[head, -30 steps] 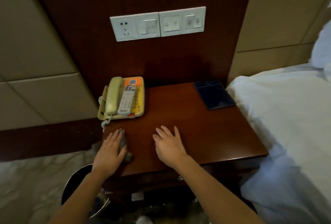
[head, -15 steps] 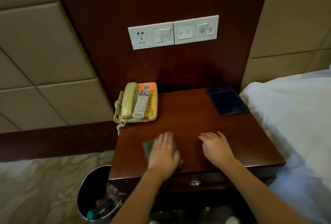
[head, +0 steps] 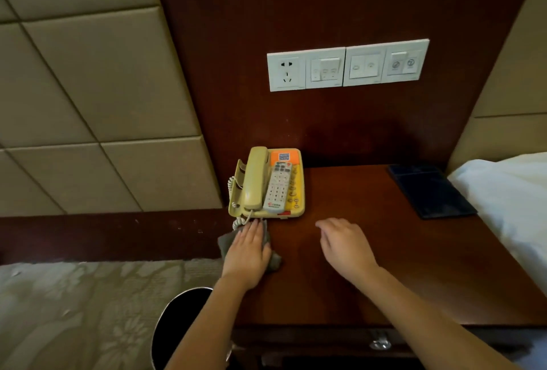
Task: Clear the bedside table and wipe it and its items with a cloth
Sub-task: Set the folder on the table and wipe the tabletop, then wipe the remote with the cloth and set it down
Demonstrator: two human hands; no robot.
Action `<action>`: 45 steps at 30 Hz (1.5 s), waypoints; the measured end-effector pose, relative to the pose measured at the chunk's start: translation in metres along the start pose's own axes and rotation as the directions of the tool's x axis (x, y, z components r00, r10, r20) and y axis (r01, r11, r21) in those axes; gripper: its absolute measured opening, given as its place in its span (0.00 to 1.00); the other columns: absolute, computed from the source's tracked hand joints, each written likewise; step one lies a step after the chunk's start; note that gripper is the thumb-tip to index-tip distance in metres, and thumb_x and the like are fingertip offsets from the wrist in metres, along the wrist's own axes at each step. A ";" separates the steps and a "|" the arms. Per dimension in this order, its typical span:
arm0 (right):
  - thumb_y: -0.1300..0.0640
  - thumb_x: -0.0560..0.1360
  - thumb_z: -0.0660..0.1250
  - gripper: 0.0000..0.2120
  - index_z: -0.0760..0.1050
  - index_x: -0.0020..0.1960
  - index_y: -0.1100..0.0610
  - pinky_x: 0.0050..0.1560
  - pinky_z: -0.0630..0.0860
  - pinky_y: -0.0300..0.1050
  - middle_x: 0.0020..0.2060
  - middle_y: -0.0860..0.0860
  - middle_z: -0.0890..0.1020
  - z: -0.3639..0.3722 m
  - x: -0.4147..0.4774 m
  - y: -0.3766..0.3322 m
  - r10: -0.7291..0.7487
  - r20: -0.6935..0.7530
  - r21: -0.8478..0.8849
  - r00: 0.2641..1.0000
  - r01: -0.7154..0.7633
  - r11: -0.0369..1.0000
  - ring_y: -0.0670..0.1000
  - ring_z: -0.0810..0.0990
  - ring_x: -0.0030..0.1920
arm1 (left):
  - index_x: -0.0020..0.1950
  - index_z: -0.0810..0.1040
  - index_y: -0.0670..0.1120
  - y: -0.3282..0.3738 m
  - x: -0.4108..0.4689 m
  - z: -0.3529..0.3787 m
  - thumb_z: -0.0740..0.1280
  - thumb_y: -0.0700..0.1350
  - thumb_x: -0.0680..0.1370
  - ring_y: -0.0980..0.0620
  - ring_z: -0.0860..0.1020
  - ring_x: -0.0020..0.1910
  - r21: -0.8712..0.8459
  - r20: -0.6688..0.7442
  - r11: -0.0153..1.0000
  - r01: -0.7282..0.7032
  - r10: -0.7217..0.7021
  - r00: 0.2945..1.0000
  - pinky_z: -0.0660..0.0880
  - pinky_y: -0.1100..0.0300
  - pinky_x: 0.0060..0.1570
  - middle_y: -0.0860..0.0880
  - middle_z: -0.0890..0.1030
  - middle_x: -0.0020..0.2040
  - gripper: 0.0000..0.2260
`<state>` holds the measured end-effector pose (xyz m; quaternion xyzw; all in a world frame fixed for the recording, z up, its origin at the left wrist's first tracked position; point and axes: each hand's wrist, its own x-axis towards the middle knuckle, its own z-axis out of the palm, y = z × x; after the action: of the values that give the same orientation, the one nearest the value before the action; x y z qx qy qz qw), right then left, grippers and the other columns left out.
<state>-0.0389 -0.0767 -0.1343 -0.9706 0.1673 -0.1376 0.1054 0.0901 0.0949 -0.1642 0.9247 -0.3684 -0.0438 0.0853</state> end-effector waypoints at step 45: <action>0.57 0.82 0.54 0.14 0.71 0.64 0.48 0.66 0.71 0.51 0.61 0.50 0.77 -0.211 -0.094 -0.114 0.128 0.080 0.997 0.989 -0.081 0.002 0.51 0.74 0.64 | 0.78 0.48 0.45 0.188 -0.113 -0.211 0.47 0.45 0.84 0.56 0.43 0.76 -0.821 -0.521 0.406 -0.401 -0.247 0.817 0.43 0.58 0.75 0.50 0.45 0.78 0.22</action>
<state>-0.1540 0.0283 0.0710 -0.5979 0.0950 -0.2235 0.7639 -0.0885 0.0649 0.0806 0.6730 -0.2848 0.0460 0.6811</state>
